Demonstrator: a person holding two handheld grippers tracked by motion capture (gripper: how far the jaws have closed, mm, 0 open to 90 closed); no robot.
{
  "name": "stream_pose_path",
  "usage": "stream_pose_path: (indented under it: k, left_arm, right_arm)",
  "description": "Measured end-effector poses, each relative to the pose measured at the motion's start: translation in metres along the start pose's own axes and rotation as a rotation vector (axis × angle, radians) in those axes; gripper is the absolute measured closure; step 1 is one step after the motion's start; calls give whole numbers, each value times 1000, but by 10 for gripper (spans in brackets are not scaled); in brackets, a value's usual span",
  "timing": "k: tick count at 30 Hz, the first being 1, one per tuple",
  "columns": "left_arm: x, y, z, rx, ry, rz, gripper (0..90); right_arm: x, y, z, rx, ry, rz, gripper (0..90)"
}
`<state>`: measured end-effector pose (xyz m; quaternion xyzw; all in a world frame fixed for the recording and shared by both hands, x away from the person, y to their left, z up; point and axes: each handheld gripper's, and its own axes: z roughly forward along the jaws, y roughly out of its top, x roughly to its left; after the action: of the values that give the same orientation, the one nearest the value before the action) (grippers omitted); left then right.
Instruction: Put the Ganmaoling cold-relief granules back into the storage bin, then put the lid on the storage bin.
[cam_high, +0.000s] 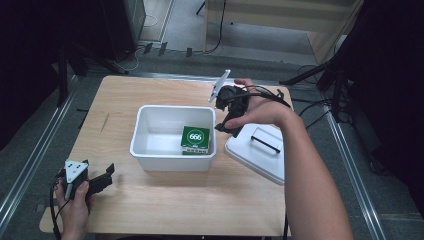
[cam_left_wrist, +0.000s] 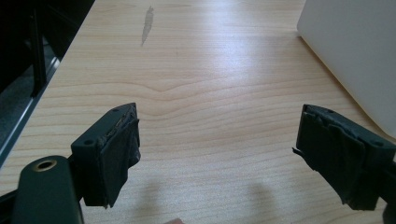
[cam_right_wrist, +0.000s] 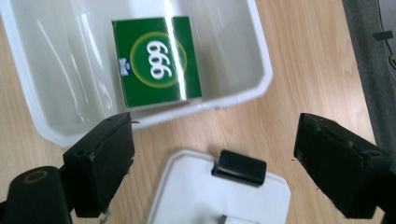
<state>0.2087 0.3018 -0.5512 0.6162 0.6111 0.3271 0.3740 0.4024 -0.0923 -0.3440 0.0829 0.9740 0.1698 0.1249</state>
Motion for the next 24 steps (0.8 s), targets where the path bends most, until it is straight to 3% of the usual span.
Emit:
stream_pose_path:
  k: [13,24]
  left_arm:
    - [0,0,0,-1,3,2,143]
    - [0,0,1,5,2,-1,143]
  right_arm:
    - [-10,-44,-23,-5,-39,78,123]
    - [-13,-79,-26,17,-51,142,124]
